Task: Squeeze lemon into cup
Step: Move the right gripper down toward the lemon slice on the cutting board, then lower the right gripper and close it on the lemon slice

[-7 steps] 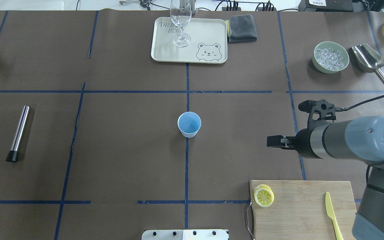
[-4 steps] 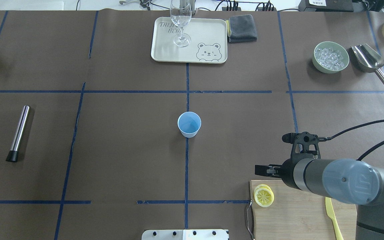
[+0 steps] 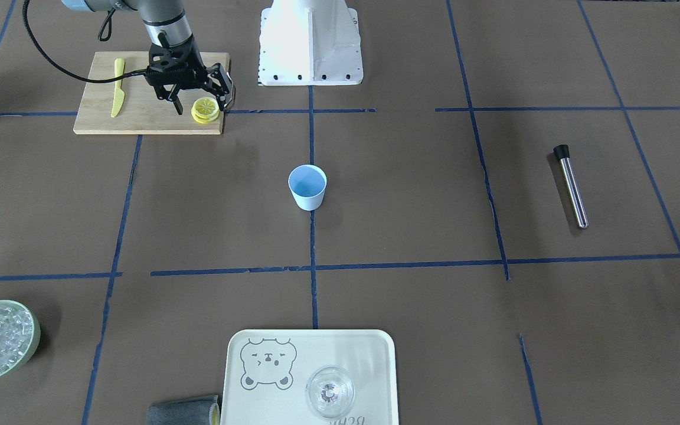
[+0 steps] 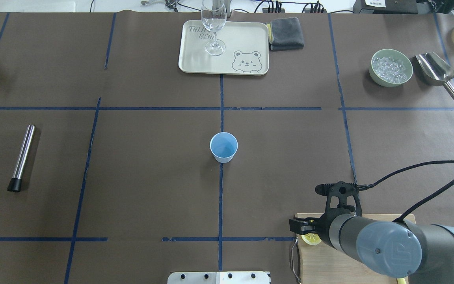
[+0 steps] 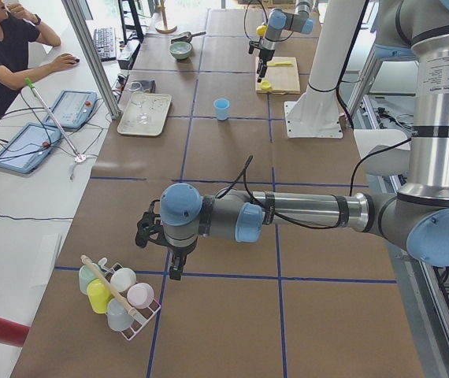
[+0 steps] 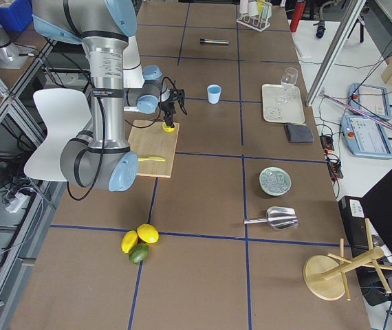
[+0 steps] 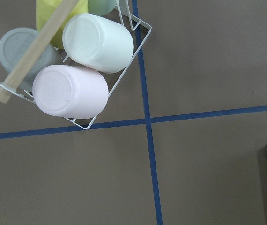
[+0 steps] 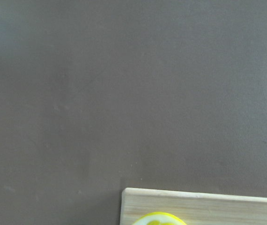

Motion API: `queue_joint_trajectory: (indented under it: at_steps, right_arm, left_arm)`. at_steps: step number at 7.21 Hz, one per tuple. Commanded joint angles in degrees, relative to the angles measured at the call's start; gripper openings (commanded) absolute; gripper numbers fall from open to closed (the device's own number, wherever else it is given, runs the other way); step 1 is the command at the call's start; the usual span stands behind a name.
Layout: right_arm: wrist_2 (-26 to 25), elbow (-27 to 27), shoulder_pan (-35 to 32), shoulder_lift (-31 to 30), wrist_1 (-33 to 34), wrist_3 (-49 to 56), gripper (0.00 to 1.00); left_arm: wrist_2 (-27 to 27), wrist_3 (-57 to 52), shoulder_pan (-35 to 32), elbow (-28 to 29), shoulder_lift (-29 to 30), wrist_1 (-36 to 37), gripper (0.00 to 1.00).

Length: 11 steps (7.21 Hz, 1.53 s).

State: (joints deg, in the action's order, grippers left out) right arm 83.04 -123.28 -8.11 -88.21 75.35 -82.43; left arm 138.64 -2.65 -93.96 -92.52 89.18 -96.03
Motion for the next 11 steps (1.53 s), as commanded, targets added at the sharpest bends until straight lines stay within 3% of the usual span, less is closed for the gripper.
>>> queue_joint_trajectory:
  at_steps: [1,11]
  right_arm:
    - [-0.6,0.4,1.9,0.0,0.3,0.1,1.00]
    - [-0.4,3.0,2.4,0.3,0.4,0.5,1.00]
  left_arm:
    - [0.1,0.3,0.0,0.6,-0.1,0.0,1.00]
    - [0.1,0.2,0.0,1.3,-0.1,0.0,1.00]
